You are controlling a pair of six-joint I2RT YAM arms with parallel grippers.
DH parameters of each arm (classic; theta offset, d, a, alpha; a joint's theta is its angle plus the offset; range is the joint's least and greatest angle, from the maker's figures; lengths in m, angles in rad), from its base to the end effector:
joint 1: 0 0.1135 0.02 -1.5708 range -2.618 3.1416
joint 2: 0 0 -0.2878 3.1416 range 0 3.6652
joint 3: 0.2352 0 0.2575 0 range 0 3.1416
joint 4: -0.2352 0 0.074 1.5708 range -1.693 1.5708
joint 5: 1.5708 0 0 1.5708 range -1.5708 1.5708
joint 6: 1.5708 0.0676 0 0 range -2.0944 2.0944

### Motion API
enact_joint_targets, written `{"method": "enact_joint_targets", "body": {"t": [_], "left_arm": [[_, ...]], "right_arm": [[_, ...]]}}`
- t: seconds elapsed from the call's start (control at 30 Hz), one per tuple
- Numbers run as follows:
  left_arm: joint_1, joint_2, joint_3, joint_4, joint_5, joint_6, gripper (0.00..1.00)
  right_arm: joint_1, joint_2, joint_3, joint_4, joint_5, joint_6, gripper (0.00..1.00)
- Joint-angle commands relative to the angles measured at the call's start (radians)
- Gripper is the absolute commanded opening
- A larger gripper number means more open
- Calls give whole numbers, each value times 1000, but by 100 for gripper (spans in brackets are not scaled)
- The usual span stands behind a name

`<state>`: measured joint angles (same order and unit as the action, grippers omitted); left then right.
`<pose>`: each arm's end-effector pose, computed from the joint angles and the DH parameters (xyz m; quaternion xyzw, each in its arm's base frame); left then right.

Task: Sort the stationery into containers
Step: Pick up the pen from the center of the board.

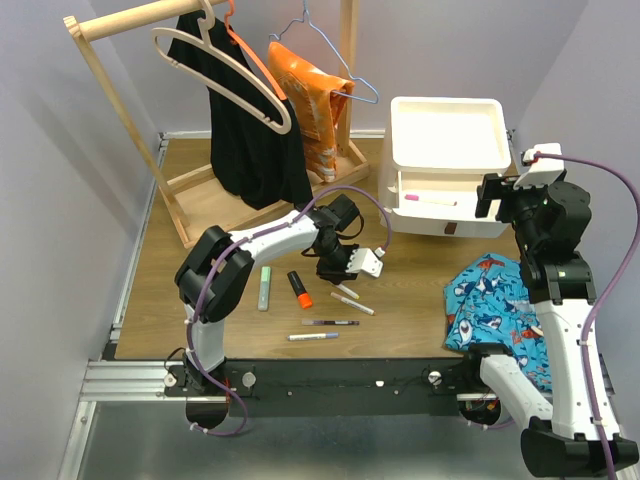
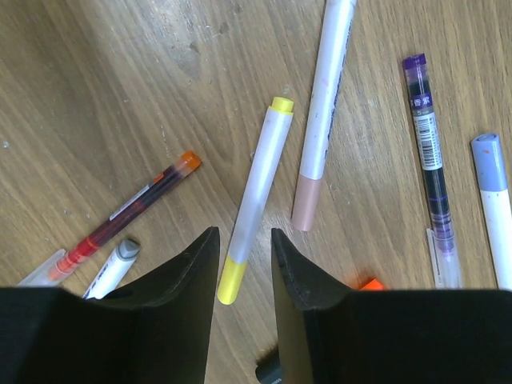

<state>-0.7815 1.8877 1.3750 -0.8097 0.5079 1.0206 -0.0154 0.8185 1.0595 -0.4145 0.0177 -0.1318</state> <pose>0.2537 -0.2981 0.1874 0.7723 0.5718 -0.2332 0.1488 0.1916 -0.0041 0.4172 -0.0388 0.7647 -0.0541 0.6409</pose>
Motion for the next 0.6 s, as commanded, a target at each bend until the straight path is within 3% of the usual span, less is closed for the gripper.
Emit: {"method": "enact_joint_targets", "body": {"t": [0.0,0.2,0.4,0.53,0.57], "left_arm": [[-15,43,-1,-22,4,35,40],[-21,88,-5,7,-12,13,40],[-33,137,38,-35,-5,-4,30],[-36,151,113,-144,3,-28,0],[-35,122,119,-160,4,-27,0]], "right_arm": [[-11,10,-15,-17,22,-9,96],[-11,19,-16,-20,11,-8,96],[-11,25,-15,-15,1,-6,96],[-11,27,-7,-14,-5,-3,96],[-11,25,-7,-12,-4,-3,96]]}}
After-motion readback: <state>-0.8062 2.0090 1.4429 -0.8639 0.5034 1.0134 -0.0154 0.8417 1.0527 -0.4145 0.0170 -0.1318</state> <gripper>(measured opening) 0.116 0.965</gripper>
